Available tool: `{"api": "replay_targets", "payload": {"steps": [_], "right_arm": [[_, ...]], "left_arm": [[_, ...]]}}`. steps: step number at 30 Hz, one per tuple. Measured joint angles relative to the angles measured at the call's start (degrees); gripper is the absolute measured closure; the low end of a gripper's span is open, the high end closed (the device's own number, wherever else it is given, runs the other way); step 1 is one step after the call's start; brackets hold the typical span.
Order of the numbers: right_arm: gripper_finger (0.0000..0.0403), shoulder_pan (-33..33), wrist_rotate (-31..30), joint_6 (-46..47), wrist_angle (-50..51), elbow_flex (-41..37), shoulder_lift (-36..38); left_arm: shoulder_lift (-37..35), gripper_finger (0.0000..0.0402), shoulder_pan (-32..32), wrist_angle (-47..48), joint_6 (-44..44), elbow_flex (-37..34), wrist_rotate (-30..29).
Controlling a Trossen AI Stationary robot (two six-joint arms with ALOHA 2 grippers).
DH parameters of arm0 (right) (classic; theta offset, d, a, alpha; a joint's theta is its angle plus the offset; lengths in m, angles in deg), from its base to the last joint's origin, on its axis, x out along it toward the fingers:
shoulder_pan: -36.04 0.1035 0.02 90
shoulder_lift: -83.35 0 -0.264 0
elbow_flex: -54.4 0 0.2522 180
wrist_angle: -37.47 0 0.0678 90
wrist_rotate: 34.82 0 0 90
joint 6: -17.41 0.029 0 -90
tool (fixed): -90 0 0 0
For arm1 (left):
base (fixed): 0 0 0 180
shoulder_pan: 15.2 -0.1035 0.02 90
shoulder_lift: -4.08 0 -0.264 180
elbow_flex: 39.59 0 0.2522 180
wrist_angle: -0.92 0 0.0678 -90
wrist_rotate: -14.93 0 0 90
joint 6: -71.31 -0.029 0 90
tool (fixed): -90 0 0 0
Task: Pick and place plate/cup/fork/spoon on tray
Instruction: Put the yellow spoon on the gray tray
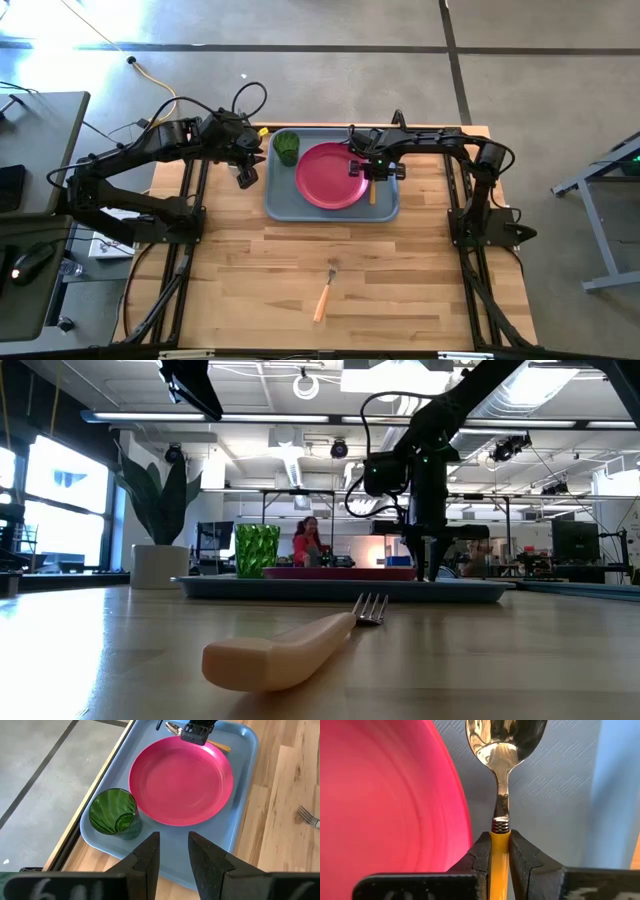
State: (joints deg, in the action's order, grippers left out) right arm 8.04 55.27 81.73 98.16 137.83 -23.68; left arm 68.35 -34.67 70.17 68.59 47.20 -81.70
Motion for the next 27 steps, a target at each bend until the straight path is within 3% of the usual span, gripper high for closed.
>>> {"api": "replay_targets", "payload": {"steps": [27], "right_arm": [[0.0381, 0.0, 1.1, -0.1, -1.2, -1.3, 0.0]], "left_arm": [[0.0, 0.0311, 0.0, 0.0, -0.5, 0.0, 0.0]]}}
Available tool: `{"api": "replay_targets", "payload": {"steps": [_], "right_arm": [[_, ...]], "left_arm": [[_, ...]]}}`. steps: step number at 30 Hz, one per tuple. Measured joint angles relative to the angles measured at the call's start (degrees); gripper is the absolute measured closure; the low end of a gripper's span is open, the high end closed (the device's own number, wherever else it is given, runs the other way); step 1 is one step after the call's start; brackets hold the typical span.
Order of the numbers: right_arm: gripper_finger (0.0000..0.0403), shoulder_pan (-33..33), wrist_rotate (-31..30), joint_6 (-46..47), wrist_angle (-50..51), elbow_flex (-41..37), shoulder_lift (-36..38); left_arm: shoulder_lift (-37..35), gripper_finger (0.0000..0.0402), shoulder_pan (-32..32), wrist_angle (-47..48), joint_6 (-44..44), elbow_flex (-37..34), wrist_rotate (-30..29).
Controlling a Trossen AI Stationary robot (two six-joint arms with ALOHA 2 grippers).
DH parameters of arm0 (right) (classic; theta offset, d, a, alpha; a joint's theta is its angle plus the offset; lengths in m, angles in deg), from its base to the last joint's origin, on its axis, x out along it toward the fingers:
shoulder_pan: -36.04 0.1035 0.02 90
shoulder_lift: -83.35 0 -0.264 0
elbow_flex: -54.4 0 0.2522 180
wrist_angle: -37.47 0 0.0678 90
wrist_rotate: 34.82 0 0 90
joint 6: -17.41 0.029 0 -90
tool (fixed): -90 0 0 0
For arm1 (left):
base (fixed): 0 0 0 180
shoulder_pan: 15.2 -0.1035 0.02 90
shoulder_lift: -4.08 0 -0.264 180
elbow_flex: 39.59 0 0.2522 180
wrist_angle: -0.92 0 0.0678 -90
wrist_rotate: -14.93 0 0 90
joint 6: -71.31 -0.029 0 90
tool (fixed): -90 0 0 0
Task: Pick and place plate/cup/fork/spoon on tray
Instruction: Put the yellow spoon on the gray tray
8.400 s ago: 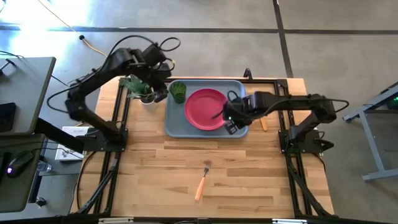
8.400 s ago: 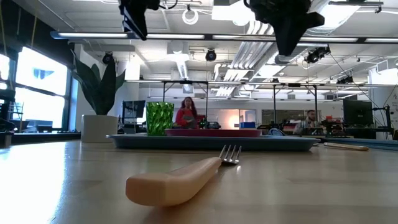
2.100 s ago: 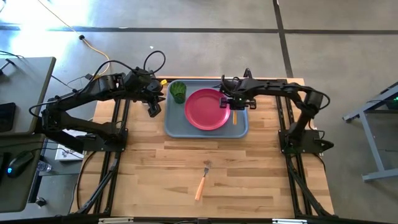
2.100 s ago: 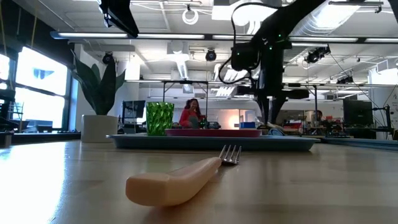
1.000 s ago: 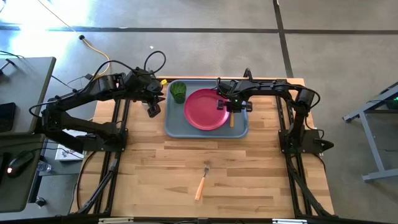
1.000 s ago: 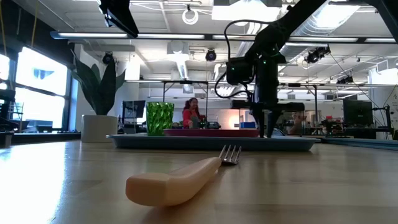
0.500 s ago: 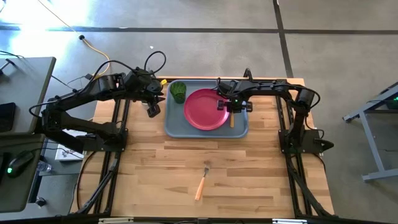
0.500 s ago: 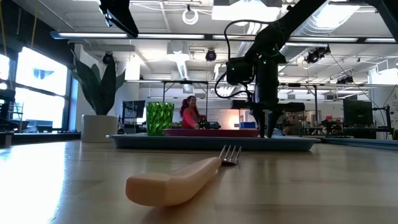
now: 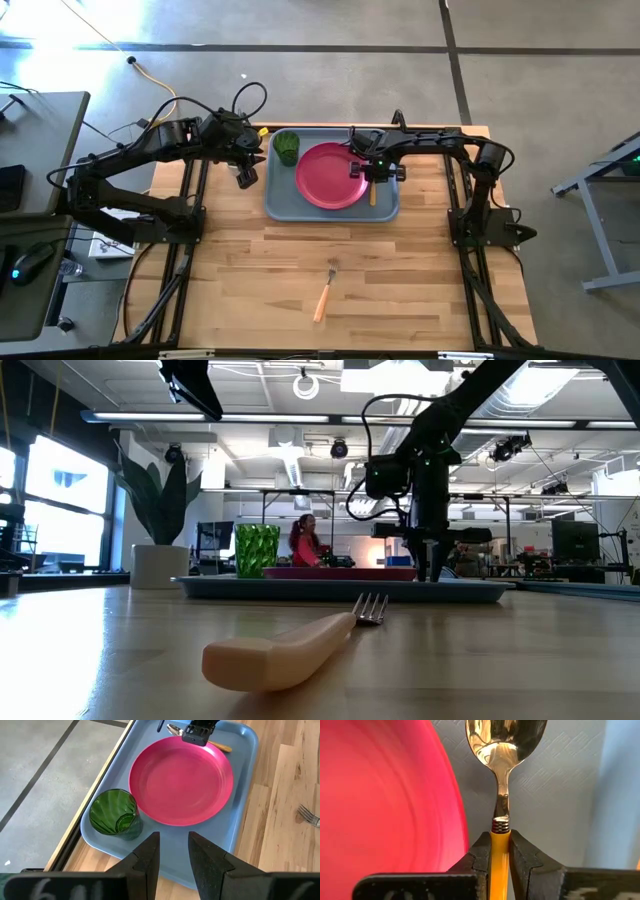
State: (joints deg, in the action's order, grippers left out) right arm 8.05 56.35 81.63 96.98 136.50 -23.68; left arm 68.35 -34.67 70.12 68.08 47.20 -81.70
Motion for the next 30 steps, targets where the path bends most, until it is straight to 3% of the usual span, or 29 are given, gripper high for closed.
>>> {"api": "replay_targets", "payload": {"steps": [9, 18, 30], "right_arm": [[0.038, -0.1, -0.5, -0.8, -0.1, 0.0, 0.0], [0.0325, -0.1, -0.8, -1.2, -0.1, 0.0, 0.0], [0.0321, 0.0, -1.7, -1.3, 1.1, 0.0, 0.0]], "left_arm": [[0.0, 0.0311, 0.0, 0.0, 0.0, 0.0, 0.0], [0.0, 0.0311, 0.0, 0.0, 0.0, 0.0, 0.0], [0.0, 0.0311, 0.0, 0.0, 0.0, 0.0, 0.0]]}}
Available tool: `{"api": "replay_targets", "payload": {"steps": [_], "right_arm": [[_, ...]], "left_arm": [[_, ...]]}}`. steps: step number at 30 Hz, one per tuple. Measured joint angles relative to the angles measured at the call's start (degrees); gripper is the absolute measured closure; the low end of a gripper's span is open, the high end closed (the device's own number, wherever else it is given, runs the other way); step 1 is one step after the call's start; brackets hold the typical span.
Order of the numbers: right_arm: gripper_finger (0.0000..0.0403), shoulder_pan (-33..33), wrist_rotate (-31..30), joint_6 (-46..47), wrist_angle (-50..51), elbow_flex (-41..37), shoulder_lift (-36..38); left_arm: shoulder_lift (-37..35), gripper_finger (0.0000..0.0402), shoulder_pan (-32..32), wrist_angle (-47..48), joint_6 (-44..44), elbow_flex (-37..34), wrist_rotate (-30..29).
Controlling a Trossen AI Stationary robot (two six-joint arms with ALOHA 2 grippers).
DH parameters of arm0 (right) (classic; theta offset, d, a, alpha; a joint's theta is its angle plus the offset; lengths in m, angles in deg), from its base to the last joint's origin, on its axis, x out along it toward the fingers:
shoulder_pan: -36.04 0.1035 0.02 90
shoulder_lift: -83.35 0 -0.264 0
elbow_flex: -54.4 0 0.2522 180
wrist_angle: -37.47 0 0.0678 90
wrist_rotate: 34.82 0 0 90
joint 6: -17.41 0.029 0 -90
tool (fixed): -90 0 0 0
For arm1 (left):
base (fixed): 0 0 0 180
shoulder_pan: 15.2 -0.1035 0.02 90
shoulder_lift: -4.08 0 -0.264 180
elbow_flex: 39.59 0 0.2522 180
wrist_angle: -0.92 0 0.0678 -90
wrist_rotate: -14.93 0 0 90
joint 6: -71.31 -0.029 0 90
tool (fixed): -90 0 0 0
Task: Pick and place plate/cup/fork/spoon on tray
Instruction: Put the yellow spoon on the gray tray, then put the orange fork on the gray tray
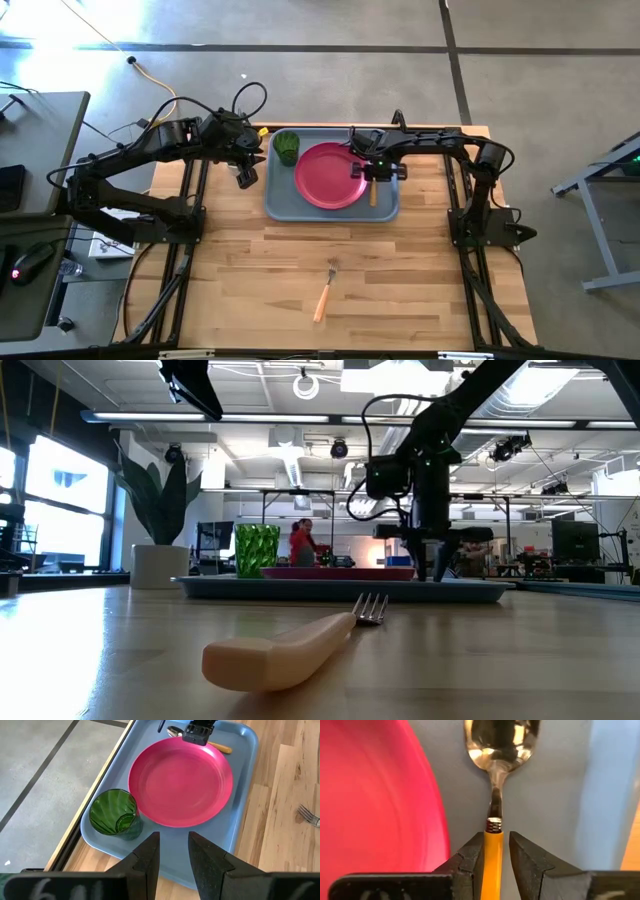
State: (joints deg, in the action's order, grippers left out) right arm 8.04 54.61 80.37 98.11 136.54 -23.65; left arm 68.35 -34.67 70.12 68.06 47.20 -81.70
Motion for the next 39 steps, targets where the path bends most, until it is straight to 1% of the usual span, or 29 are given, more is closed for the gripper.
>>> {"api": "replay_targets", "payload": {"steps": [10, 15, 20, 24, 26, 30, 34, 39], "right_arm": [[0.032, 0.0, -0.1, -0.4, 0.0, 0.0, 0.0], [0.032, 0.0, 0.2, -2.3, 0.8, 1.7, 0.0], [0.032, 0.0, -0.8, -3.0, 4.8, 4.3, 0.1], [0.032, 0.0, -2.6, -3.0, 8.8, 5.7, 0.1], [0.032, 0.0, -3.0, -3.1, 9.6, 6.1, 0.1], [0.032, 0.3, -3.5, -4.4, 10.0, 7.8, 0.3], [0.032, 1.0, -4.0, -4.9, 11.7, 10.2, 0.3], [0.032, 3.1, -6.4, -4.7, 16.4, 14.8, 0.3]], "left_arm": [[0.0, 0.0312, 0.0, 0.0, 0.0, 0.0, 0.0], [0.0, 0.0312, 0.0, 0.0, 0.0, 0.0, 0.0], [0.0, 0.0311, 0.0, 0.0, 0.1, 0.0, -0.1], [0.0, 0.0311, 0.0, 0.0, 1.5, 0.0, -2.4], [0.0, 0.0311, 0.0, 0.0, 1.5, 0.0, -3.4], [0.0, 0.0311, 0.0, 0.0, 0.7, 0.0, -3.6], [0.0, 0.0297, 0.0, 0.0, -0.5, 0.0, -3.6], [0.0, 0.0264, 0.0, 0.0, -1.0, 0.0, -3.6]]}}
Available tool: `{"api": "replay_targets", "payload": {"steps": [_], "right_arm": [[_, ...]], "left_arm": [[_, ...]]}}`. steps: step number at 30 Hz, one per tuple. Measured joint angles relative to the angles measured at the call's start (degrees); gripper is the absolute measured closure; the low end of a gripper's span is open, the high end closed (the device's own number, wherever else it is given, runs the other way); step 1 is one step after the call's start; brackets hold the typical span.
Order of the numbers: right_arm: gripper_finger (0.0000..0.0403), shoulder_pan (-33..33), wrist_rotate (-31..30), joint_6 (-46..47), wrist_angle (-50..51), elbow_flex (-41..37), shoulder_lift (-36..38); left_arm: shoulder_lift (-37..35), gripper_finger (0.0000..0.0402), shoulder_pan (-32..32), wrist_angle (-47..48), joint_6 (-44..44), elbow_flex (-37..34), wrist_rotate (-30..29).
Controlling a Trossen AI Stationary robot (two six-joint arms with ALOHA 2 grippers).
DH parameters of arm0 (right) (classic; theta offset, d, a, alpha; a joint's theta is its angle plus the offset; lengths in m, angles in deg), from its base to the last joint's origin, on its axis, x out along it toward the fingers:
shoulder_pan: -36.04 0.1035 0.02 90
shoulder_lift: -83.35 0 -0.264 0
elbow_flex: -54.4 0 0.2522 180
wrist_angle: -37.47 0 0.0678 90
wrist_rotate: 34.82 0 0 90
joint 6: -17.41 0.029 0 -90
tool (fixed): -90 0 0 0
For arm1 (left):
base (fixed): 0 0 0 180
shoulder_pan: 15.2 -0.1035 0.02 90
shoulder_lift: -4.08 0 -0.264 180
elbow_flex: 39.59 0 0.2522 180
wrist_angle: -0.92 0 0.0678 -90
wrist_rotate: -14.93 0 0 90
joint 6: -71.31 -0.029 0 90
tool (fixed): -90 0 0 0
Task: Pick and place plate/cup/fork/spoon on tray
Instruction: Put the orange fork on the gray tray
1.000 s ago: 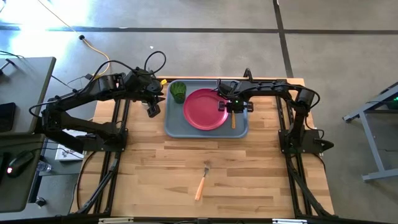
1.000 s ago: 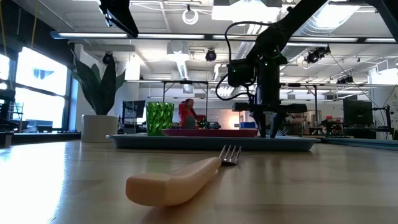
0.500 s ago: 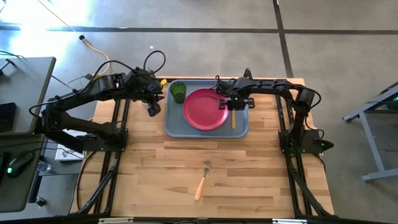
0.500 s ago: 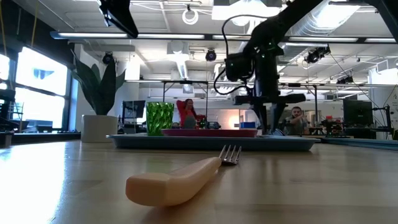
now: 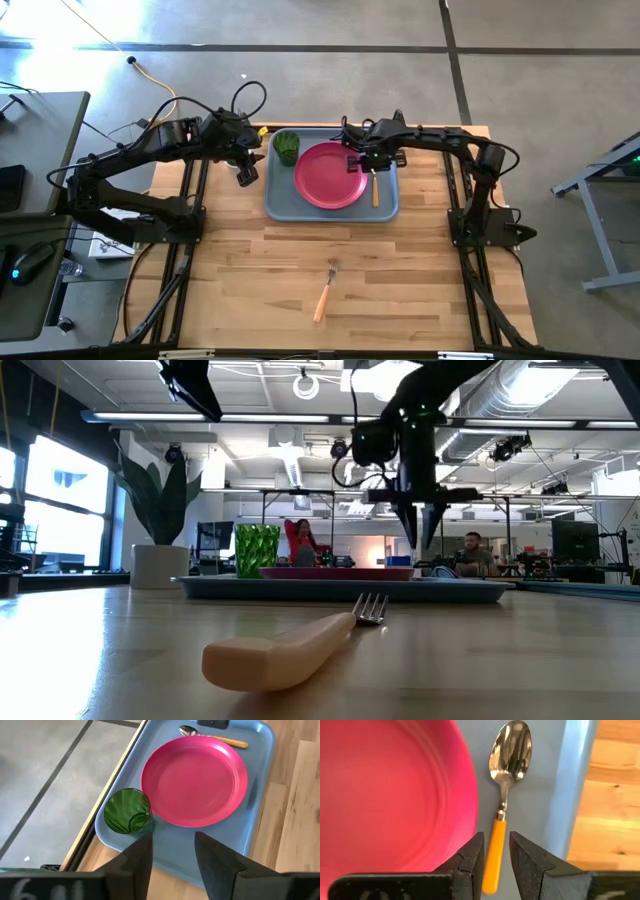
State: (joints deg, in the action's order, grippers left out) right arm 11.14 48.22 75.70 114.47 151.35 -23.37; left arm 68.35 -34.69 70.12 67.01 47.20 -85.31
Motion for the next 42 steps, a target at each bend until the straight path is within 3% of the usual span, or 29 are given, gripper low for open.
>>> {"api": "replay_targets", "payload": {"steps": [14, 20, 27, 37, 42], "right_arm": [[0.032, 9.8, -11.2, 0.9, 17.1, 17.4, 0.0], [0.032, 11.6, -16.8, -4.8, 24.7, 26.6, 0.0], [0.032, 11.6, -17.8, -16.9, 26.8, 37.2, 0.7], [0.032, 11.4, -19.2, -30.5, 26.8, 50.0, 1.1], [0.032, 11.4, -18.9, -33.6, 26.0, 50.8, 2.5]], "left_arm": [[0.0, 0.0245, 0.2, 0.1, 14.9, 0.0, 6.5], [0.0, 0.0245, 2.8, 0.2, 23.4, 0.0, 12.4], [0.0, 0.0245, 8.1, -0.8, 34.4, 0.0, 12.7], [0.8, 0.0245, 16.5, -14.5, 48.1, 0.0, 11.9], [2.6, 0.0245, 19.8, -21.1, 51.7, 0.1, 11.9]]}}
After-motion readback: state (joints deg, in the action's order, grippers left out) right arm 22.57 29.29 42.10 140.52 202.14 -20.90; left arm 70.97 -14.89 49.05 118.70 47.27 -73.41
